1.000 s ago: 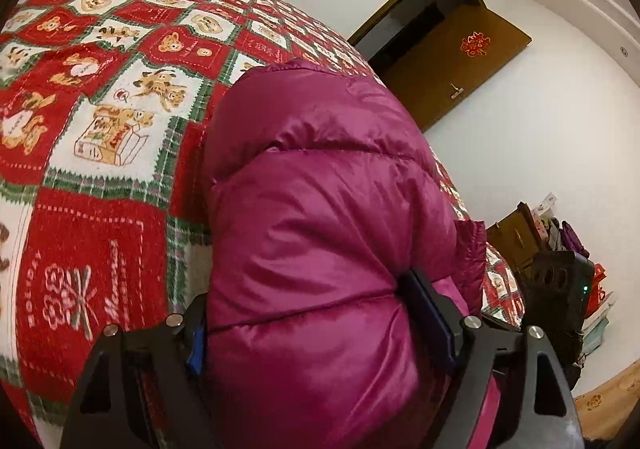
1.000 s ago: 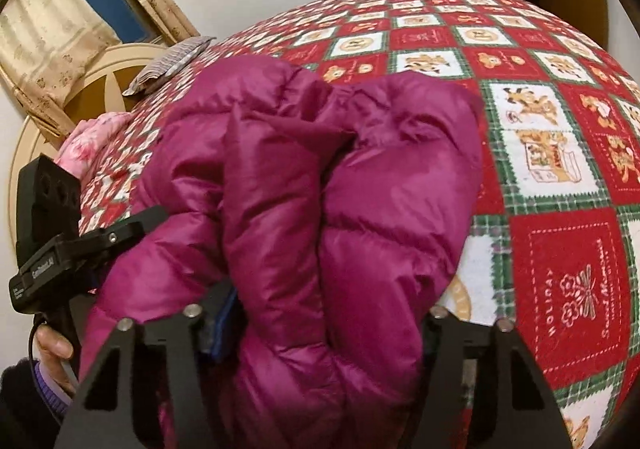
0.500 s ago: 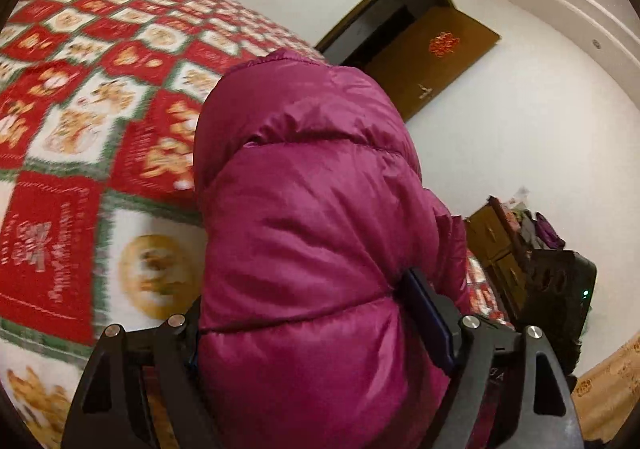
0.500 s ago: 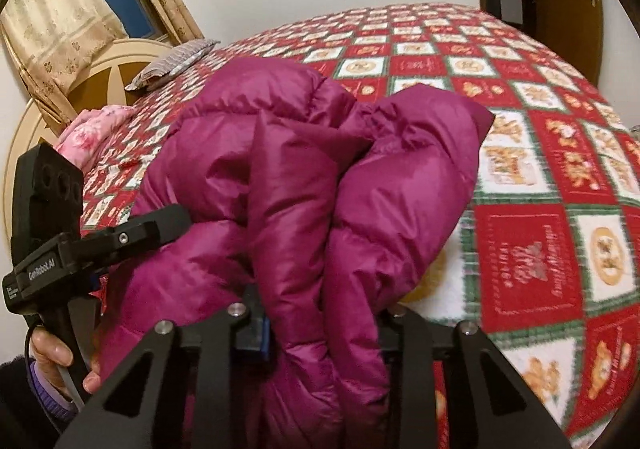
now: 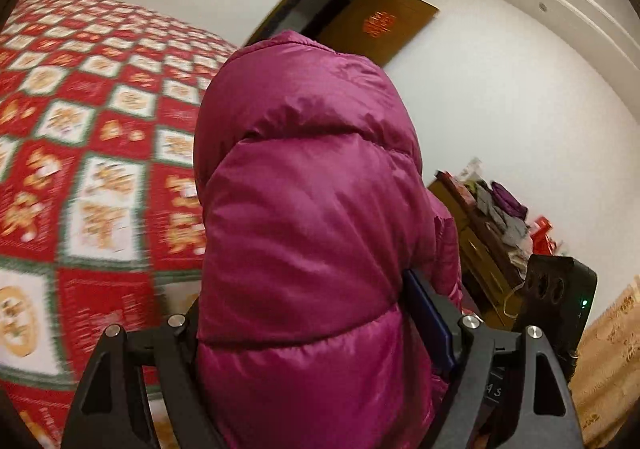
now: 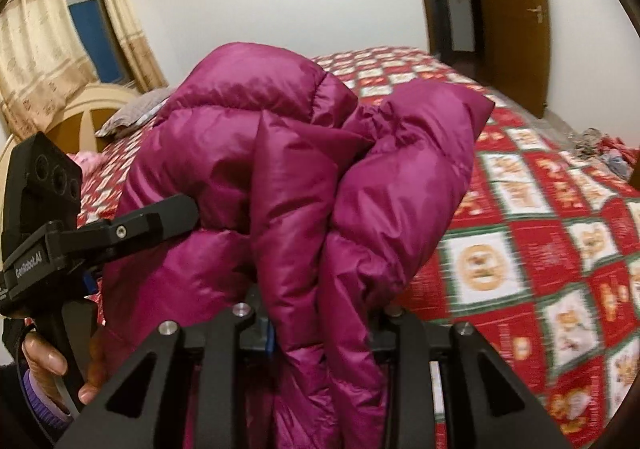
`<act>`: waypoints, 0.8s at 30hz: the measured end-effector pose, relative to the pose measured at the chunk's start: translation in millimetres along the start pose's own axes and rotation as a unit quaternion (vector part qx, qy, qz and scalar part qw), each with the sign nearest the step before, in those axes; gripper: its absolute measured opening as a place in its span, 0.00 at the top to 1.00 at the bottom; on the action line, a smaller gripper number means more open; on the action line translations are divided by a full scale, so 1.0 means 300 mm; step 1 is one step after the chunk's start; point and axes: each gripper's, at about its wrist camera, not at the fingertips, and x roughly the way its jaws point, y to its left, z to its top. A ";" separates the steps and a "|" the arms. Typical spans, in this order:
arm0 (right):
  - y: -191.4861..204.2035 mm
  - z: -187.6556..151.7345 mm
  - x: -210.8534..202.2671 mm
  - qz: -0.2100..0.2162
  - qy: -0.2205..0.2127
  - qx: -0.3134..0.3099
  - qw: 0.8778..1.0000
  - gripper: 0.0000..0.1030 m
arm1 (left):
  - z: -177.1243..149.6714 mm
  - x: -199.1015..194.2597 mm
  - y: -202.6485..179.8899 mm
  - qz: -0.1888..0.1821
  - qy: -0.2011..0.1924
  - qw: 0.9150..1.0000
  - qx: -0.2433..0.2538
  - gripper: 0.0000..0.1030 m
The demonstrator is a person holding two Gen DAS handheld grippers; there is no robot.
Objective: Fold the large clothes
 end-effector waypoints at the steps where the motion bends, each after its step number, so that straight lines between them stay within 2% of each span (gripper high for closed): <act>1: -0.021 0.006 -0.019 -0.009 -0.003 0.002 1.000 0.70 | 0.007 0.031 -0.023 -0.005 0.006 1.000 0.006 0.21; 8: -0.177 0.034 -0.106 -0.077 -0.008 -0.007 0.997 0.70 | 0.001 0.199 -0.108 -0.033 0.043 0.998 0.007 0.21; 14: -0.302 0.034 -0.062 -0.122 0.012 -0.006 0.992 0.70 | -0.021 0.349 -0.140 -0.028 0.076 0.997 -0.001 0.21; 24: -0.412 0.016 0.037 -0.116 0.039 0.005 0.992 0.70 | -0.055 0.452 -0.116 0.014 0.093 0.995 -0.027 0.21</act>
